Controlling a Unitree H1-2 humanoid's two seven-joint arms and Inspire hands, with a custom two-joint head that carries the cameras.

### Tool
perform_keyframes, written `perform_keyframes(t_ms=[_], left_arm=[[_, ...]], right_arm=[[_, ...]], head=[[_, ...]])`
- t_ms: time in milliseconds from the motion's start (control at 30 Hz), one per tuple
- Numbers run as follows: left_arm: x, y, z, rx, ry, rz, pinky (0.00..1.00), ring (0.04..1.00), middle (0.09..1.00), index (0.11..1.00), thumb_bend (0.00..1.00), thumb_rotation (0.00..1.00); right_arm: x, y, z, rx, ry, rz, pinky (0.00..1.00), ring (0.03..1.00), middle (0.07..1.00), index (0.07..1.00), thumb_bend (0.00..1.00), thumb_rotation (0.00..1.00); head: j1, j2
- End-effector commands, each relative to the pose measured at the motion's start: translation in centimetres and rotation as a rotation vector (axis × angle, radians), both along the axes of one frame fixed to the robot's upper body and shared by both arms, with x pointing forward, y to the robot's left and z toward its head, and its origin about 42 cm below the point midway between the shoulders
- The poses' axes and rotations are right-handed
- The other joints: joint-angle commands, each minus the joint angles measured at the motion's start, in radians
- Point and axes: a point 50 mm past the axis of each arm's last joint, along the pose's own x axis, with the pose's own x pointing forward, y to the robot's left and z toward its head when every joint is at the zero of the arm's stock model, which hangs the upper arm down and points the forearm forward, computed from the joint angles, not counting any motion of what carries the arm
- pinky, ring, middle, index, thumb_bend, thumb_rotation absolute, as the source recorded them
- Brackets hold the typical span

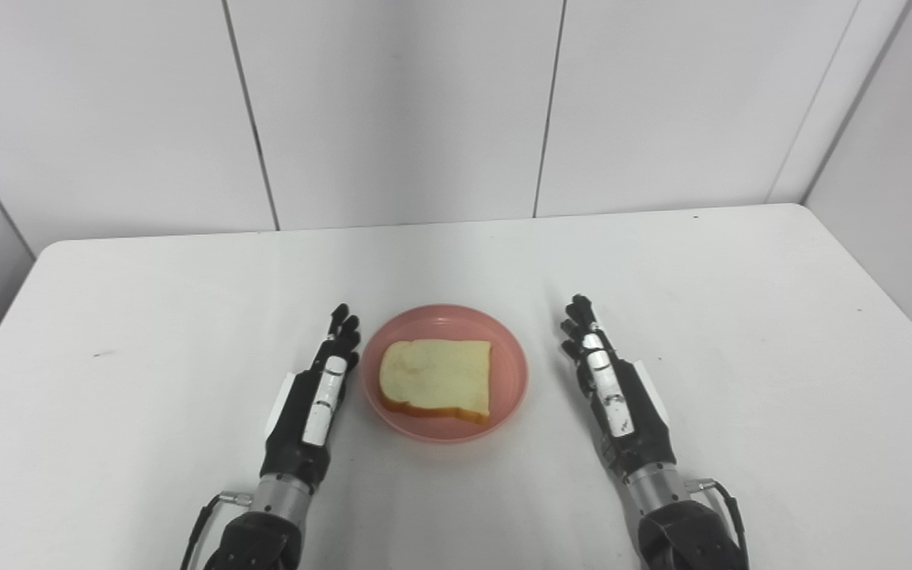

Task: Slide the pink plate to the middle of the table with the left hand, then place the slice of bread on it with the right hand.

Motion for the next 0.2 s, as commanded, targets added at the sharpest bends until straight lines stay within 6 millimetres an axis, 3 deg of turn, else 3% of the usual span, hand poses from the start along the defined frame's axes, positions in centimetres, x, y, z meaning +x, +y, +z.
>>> perform_keyframes(t_ms=[0, 67, 167], left_arm=[[-1.22, -0.44, -2.93, -0.001, 0.105, 0.002, 1.00, 1.000, 1.000, 1.000, 0.60, 1.00], [-1.14, -0.72, -2.77, -0.032, 0.119, -0.005, 1.00, 1.000, 1.000, 1.000, 0.62, 1.00], [-1.09, -0.60, -2.46, 0.062, 0.094, -0.006, 1.00, 1.000, 1.000, 1.000, 0.62, 1.00]], right_arm=[[-1.58, -1.11, -3.39, 0.010, 0.081, -0.013, 1.00, 1.000, 1.000, 1.000, 0.55, 1.00], [-1.69, -1.16, -3.14, 0.008, 0.085, -0.007, 1.00, 1.000, 1.000, 1.000, 0.55, 1.00], [-1.60, -1.09, -3.10, 0.001, 0.083, -0.011, 1.00, 1.000, 1.000, 1.000, 0.54, 1.00]], head=[[0.026, 0.007], [0.044, 0.010], [0.023, 0.007]])
